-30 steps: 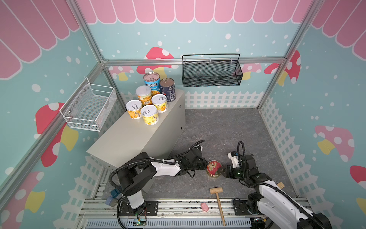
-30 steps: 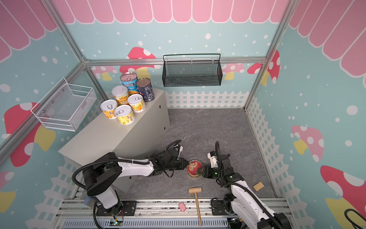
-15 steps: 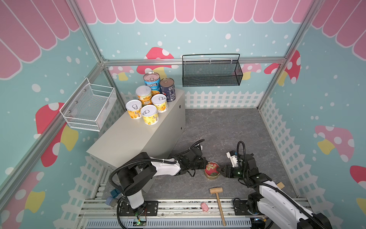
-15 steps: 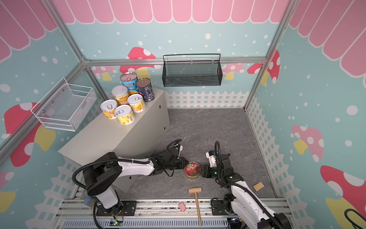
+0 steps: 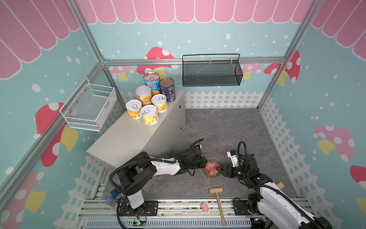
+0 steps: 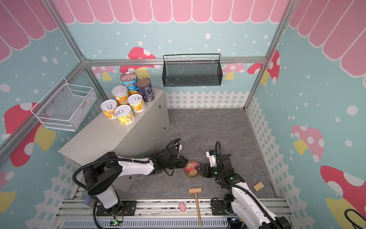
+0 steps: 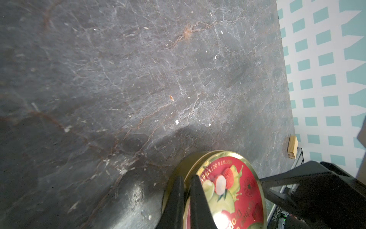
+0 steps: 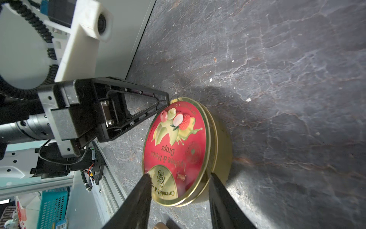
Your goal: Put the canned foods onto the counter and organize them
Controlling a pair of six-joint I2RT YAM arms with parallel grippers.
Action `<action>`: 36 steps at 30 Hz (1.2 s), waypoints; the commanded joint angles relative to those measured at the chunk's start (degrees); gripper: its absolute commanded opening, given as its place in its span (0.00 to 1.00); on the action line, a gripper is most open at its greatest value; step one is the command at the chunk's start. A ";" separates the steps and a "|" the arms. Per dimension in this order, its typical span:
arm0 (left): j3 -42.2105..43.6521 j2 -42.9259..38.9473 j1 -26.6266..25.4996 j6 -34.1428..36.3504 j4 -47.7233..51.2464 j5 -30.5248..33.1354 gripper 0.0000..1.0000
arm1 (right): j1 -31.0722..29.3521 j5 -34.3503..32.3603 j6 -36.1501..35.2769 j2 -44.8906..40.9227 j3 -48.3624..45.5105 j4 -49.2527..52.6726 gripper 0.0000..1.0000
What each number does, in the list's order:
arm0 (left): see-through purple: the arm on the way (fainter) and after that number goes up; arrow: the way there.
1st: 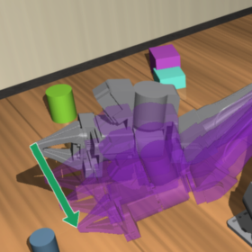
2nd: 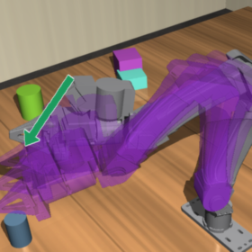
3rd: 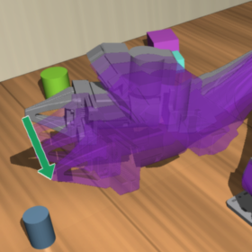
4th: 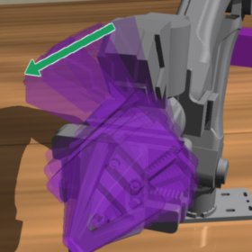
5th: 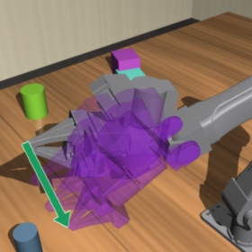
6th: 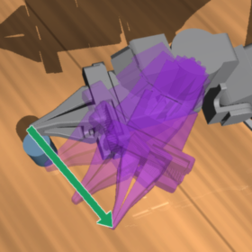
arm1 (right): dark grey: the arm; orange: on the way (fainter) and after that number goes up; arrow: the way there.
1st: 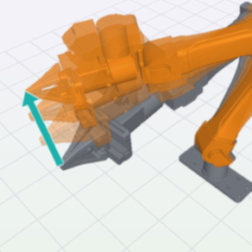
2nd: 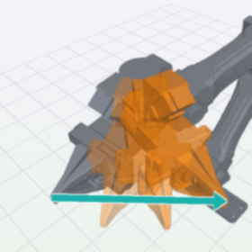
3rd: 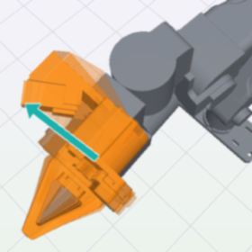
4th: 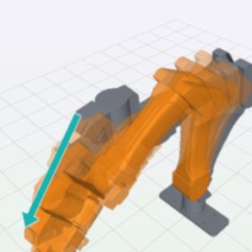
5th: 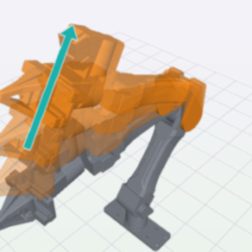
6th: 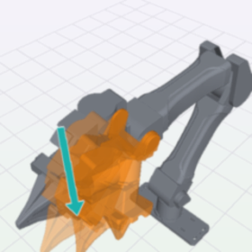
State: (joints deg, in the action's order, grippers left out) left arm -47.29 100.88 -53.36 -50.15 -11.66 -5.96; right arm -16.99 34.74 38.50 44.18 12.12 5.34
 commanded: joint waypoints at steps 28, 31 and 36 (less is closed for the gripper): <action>3.11 5.29 1.15 -0.65 13.24 2.52 0.08 | -0.41 0.08 3.62 -0.48 -4.71 -1.57 0.69; 3.08 5.29 1.09 -0.65 13.24 2.45 0.08 | -0.41 0.93 4.51 -0.65 -5.22 -2.91 0.69; 3.18 5.29 1.16 -0.65 13.22 2.49 0.08 | -0.41 2.93 6.46 -0.59 -6.90 -6.37 0.70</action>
State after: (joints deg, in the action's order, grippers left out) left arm -47.55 101.43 -53.01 -50.39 -12.49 -6.24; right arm -16.99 35.97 43.05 43.57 6.83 1.13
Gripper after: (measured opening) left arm 0.084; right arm 0.697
